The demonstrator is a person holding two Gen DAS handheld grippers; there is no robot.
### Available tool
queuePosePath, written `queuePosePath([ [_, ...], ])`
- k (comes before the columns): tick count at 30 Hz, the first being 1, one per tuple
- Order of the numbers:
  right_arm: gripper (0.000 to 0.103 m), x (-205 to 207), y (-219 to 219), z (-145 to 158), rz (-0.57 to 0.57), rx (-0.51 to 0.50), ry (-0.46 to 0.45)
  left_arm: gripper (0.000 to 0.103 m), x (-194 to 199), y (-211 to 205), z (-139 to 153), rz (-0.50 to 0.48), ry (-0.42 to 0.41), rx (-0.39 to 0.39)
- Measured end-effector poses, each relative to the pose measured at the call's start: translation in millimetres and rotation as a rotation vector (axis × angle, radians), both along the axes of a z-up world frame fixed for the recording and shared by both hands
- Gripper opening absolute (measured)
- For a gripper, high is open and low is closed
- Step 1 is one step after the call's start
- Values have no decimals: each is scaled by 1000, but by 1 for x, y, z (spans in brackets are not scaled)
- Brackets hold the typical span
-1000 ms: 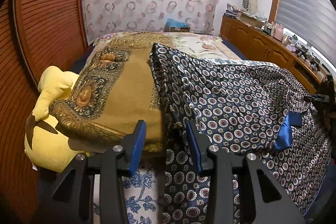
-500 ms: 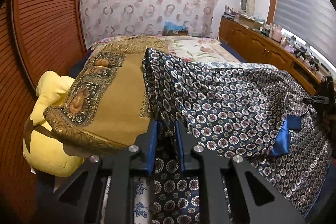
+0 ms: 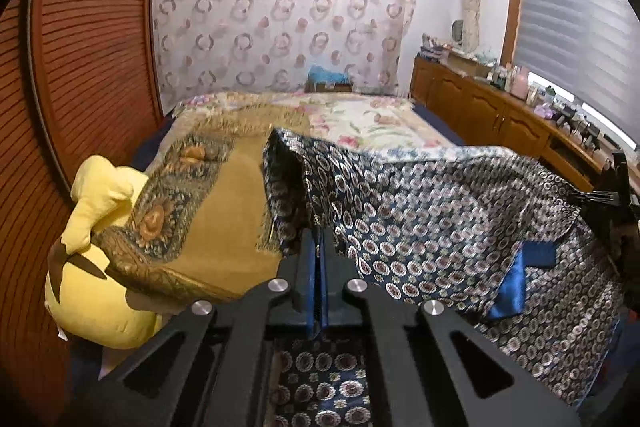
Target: Fold small clothes
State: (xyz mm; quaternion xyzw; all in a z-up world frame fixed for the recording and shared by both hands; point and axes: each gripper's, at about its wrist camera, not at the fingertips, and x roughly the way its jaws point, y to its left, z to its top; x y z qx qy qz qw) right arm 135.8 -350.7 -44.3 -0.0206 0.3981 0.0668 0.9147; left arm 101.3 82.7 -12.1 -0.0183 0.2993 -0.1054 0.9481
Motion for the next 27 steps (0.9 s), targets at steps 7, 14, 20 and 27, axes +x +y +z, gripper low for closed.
queuePosePath([
  [7,1,-20,-13,46,-6,57,-129,0,-16,14,21,15,-59,-40],
  [14,1,-50,-26,58,22,67,-105,0,-38,32,9,35,-47,-54],
  [20,1,-81,-32,52,17,76,-80,0,-50,53,-2,69,-19,-95],
  [27,1,-108,-31,52,37,75,-58,0,-77,48,-15,55,13,-81],
])
